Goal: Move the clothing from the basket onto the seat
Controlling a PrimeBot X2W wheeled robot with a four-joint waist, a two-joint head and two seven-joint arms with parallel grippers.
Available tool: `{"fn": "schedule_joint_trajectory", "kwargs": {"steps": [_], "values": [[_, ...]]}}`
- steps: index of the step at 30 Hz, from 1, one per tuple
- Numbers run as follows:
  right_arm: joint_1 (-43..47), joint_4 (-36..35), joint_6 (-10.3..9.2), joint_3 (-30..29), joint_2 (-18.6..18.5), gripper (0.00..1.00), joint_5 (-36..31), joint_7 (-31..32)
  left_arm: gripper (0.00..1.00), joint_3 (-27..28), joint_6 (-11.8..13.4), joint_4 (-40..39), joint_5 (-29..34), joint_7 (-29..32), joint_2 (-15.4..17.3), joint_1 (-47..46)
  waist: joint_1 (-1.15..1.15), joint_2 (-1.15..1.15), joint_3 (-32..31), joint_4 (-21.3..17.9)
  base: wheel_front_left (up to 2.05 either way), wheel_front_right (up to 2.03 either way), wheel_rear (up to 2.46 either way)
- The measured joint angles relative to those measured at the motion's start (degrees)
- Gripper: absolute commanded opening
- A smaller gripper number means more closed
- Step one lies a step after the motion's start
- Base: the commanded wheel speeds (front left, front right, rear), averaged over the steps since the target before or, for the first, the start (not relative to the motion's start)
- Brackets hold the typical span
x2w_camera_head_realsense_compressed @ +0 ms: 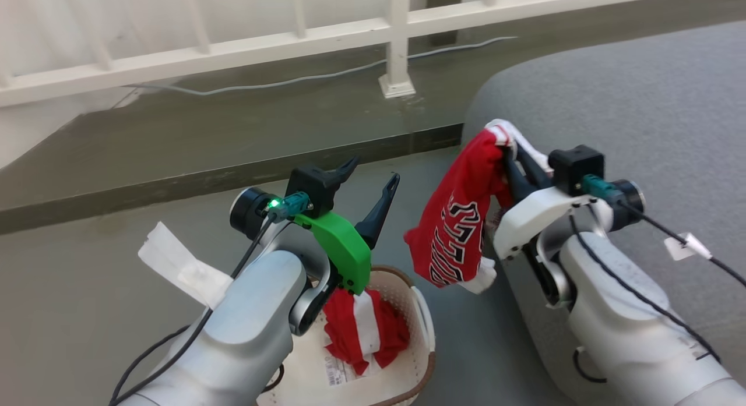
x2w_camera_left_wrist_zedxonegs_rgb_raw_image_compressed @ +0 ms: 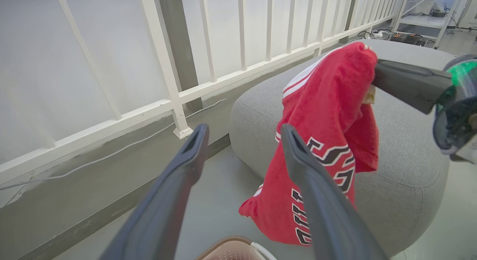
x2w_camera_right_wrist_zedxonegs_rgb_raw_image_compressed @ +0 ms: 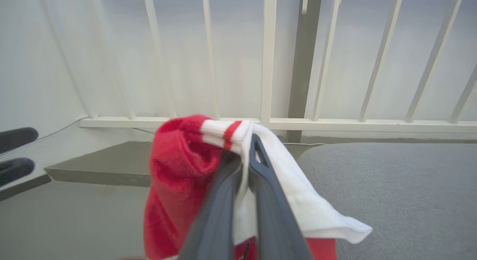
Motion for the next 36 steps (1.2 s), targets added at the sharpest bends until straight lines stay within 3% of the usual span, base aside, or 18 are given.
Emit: {"fn": "schedule_joint_trajectory", "kwargs": {"steps": [25, 30, 36], "values": [[0.81, -6.25, -0.05, -10.83, -7.68, 0.00, -2.36, 0.00, 1.00, -4.11, -1.31, -4.17, 0.57, -1.07, 0.00, 3.83, 0.00, 0.00, 1.24, -17.41, 0.00, 0.00, 0.00], [2.16, -8.11, -0.07, -15.68, -8.94, 0.00, -2.35, 0.00, 1.00, -5.66, -1.80, -5.30, 0.58, -1.07, -0.02, 3.82, 0.00, 0.00, 2.94, -19.51, 0.00, 0.00, 0.00], [2.52, -9.46, -0.07, -17.41, -8.93, 0.00, -2.47, 0.00, 1.00, -6.57, -2.21, -5.34, 0.60, -1.07, 0.24, 3.82, 0.00, 0.00, 4.58, -20.70, 0.00, 0.00, 0.00]]}}
